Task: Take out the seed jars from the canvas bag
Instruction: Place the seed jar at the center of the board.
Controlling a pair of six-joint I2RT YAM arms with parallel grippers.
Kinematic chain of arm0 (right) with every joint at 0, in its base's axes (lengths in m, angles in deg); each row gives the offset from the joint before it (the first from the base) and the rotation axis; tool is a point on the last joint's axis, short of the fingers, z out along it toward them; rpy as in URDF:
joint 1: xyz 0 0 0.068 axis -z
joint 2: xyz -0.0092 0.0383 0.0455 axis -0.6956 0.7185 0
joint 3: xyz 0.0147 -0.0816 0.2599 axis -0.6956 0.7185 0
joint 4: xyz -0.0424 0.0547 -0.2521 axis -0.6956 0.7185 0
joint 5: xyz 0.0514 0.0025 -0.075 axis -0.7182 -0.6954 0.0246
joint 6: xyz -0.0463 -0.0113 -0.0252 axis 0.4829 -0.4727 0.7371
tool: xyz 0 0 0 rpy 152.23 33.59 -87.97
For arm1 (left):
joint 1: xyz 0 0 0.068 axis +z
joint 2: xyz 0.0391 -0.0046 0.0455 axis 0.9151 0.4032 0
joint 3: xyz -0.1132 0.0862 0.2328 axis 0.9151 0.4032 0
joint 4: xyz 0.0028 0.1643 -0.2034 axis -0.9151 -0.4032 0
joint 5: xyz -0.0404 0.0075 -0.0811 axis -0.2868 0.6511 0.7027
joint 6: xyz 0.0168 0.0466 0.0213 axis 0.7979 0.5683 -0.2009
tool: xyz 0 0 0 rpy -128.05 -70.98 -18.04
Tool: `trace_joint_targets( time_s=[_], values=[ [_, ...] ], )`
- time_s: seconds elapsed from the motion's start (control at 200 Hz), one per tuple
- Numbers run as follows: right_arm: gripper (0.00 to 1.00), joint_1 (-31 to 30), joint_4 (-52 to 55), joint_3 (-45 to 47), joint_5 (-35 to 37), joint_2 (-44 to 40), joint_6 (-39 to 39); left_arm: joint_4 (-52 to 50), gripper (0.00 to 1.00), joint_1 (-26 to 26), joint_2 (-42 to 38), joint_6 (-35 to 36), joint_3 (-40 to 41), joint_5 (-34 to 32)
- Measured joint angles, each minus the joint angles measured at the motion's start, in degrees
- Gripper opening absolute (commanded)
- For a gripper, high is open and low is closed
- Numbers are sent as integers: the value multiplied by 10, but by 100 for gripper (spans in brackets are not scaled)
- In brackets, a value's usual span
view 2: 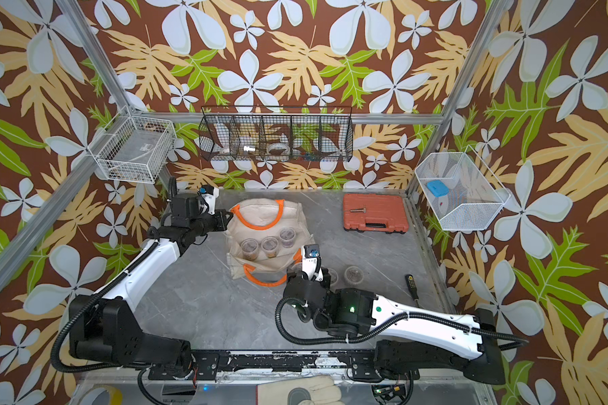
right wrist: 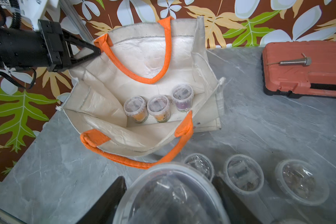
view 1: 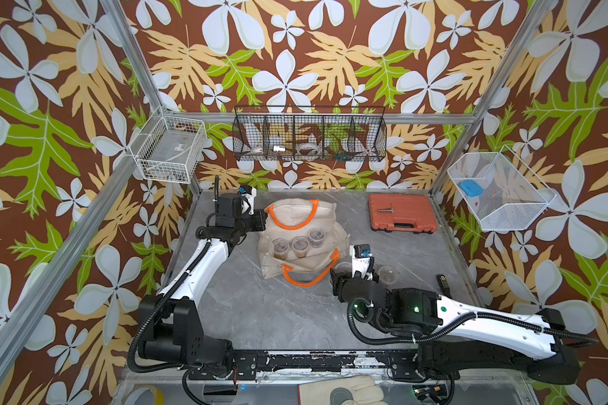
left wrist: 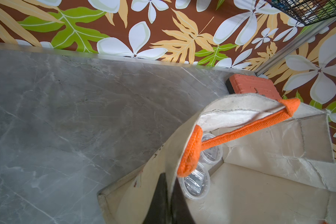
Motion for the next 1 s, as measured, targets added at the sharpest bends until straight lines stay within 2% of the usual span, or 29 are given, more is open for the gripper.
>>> trace_joint_targets(
  time_s=[0.125,0.285,0.571,1.001],
  values=[
    [61,-38,-19,49,20,5,-24,4,0,0,5,0,1,-2],
    [62,-52,-78,121,22,20,-38,6,0,0,9,0,1,-6],
    [64,-53,-219,212,-4,60,-32,6,0,0,9,0,1,-9],
    [65,-24,-378,271,-36,143,-5,7,0,0,10,0,1,-10]
  ],
)
